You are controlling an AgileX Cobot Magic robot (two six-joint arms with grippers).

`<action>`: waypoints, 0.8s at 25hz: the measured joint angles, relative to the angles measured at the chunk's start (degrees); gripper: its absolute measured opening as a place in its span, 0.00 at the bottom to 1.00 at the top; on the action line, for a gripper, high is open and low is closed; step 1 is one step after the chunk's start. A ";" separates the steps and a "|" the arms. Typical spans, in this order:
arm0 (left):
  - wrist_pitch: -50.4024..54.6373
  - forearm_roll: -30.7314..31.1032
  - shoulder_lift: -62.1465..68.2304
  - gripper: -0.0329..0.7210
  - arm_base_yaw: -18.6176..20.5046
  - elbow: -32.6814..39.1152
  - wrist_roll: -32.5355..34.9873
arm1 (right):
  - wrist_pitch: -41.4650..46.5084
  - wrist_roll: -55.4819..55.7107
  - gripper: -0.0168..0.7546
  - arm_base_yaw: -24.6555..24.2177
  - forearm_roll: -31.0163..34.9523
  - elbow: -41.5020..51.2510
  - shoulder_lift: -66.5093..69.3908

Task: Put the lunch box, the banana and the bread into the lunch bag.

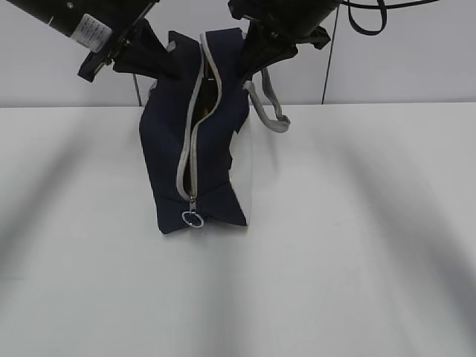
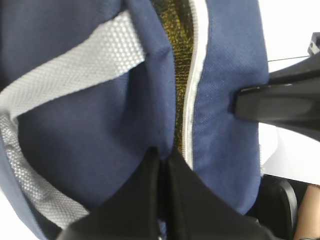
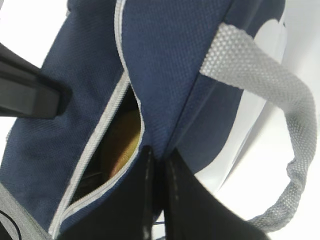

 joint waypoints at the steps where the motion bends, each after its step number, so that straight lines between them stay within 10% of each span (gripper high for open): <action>1: 0.00 -0.08 0.07 0.04 0.00 0.00 0.00 | 0.00 0.00 0.02 0.00 0.08 0.00 0.00; 7: 0.06 -0.18 0.07 0.09 0.48 0.00 -0.27 | 0.00 0.10 0.09 0.00 0.61 0.00 0.00; 14: 1.03 -0.12 0.07 0.52 2.24 0.00 -0.54 | -0.58 0.10 0.59 0.00 1.46 -0.50 0.00; 20: 1.46 1.84 -1.40 0.61 2.74 0.00 -0.66 | -0.62 0.86 0.66 0.00 -2.79 -0.50 -1.09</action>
